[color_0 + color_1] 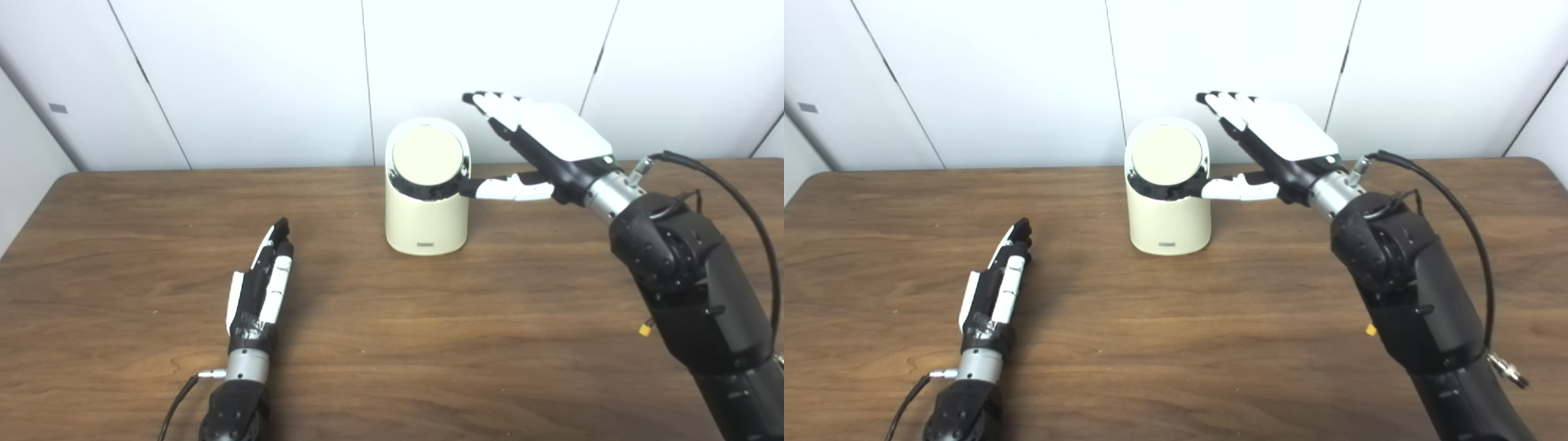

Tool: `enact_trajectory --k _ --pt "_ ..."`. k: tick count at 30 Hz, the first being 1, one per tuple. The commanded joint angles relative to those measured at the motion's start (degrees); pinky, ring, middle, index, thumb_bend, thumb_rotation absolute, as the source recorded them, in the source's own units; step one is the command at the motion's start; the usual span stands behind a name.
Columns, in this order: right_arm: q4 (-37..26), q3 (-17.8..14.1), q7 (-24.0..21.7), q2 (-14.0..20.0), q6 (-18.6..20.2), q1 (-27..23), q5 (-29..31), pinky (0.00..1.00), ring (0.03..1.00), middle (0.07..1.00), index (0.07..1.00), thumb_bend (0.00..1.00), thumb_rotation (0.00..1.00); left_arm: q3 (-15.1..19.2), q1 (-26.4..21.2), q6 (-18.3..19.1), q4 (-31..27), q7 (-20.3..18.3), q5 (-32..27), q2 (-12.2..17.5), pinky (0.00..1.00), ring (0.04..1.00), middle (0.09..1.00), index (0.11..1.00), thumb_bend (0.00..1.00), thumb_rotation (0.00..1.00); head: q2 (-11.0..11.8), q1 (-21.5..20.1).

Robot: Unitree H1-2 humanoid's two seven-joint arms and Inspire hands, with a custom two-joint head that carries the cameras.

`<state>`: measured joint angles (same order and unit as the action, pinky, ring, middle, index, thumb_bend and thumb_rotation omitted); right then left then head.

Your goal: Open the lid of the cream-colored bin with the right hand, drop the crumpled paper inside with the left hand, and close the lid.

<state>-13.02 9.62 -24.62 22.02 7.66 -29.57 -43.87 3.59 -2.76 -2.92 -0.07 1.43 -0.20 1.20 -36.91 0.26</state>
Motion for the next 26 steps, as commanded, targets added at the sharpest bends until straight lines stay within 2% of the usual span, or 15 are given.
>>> enact_trajectory --k 1,5,10,13,15,18,22,26 --pt "-1.49 -2.12 2.08 0.03 1.45 -0.32 1.4 1.0 1.0 1.0 1.0 0.65 1.0 0.33 0.73 -0.25 1.28 -0.45 -0.9 0.45 0.99 0.971 0.974 0.975 0.49 0.84 -0.16 -0.18" --pt "-1.68 -4.06 3.02 -0.25 3.42 2.95 3.41 1.0 1.0 1.0 1.0 0.62 1.0 0.4 0.77 -0.54 1.09 -1.08 -1.56 1.07 0.98 0.985 0.988 0.989 0.46 0.85 -0.35 -0.61" --pt "-0.97 -7.35 3.08 -1.33 6.06 7.16 11.44 0.95 1.0 1.0 1.0 0.59 1.0 0.13 1.09 0.22 -0.01 -1.2 -1.88 1.58 0.99 0.997 0.992 0.996 0.44 0.87 -0.73 -0.91" --pt "-1.66 -7.72 2.61 -1.9 8.58 9.38 13.85 0.94 1.0 1.0 1.0 0.62 1.0 0.27 1.3 0.62 -0.57 -1.37 -2.53 1.78 1.0 0.998 0.993 0.997 0.43 0.88 -1.15 -1.09" --pt "-1.84 -7.82 3.51 -2.42 8.95 10.92 15.24 0.95 1.0 1.0 1.0 0.6 1.0 0.36 1.46 0.97 -1.0 -1.33 -2.68 1.81 1.0 0.998 0.991 0.995 0.44 0.9 -1.21 -1.27" --pt "-1.98 -8.87 5.3 -4.78 10.18 13.19 18.63 0.94 1.0 1.0 1.0 0.61 1.0 0.49 1.67 0.97 -1.34 -1.66 -2.96 2.13 1.0 0.999 0.991 0.995 0.44 0.95 -1.77 -1.58" --pt "-0.99 -11.03 8.93 -8.78 8.31 15.99 24.17 0.96 1.0 1.0 0.996 0.62 1.0 0.8 1.83 0.95 -1.7 -2.3 -3.86 2.32 1.0 1.0 0.99 0.996 0.41 0.99 -2.07 -1.48" --pt "0.87 -13.9 12.49 -13.01 6.91 17.46 30.72 0.97 1.0 1.0 0.993 0.62 1.0 0.83 2.14 0.91 -2.18 -2.38 -3.68 2.61 1.0 0.996 0.991 0.995 0.41 1.0 -2.63 -1.27"
